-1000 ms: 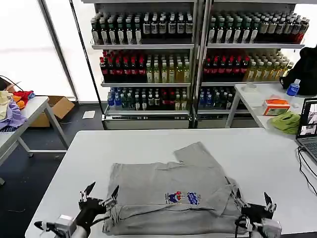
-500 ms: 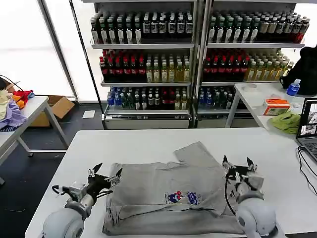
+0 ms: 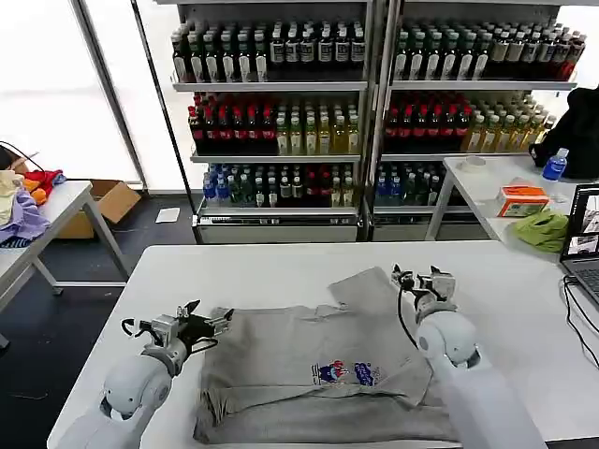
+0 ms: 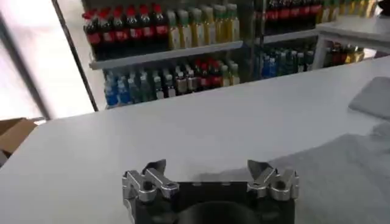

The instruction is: Fold and organize the clothes.

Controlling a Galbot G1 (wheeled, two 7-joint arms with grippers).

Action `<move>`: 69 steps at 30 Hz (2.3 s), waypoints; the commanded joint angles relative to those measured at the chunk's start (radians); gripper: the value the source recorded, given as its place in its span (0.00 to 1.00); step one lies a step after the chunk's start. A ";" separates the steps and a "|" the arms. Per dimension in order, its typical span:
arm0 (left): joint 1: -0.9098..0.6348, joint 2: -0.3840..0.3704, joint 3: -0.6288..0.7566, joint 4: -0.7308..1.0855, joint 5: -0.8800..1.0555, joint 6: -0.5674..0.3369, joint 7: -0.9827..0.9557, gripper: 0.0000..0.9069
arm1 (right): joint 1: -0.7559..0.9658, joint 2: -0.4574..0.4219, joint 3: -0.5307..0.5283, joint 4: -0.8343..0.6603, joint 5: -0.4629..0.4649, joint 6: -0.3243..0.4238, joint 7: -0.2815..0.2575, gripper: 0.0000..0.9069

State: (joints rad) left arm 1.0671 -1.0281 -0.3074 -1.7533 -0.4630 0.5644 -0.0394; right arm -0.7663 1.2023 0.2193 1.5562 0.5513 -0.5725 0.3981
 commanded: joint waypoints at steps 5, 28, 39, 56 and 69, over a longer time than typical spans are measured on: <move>-0.049 0.015 0.028 0.077 -0.011 0.012 0.009 1.00 | 0.110 0.047 -0.081 -0.181 -0.036 -0.005 -0.048 1.00; -0.038 0.002 0.052 0.089 -0.039 0.012 0.008 0.00 | 0.078 0.115 -0.064 -0.265 -0.064 -0.005 -0.096 0.00; -0.023 -0.026 0.070 0.071 -0.039 0.009 0.017 0.00 | 0.032 0.098 -0.066 -0.170 -0.049 -0.006 -0.082 0.00; -0.002 -0.045 0.015 -0.011 -0.028 -0.124 -0.013 0.00 | -0.023 0.066 0.024 0.100 -0.001 0.004 -0.050 0.00; 0.145 -0.004 -0.043 -0.187 -0.012 -0.140 -0.007 0.00 | -0.277 0.003 0.066 0.433 -0.020 -0.005 -0.011 0.00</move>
State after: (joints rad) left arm 1.1424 -1.0415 -0.3307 -1.8529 -0.4770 0.4434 -0.0489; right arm -0.9295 1.2290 0.2715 1.8335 0.5356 -0.5764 0.3807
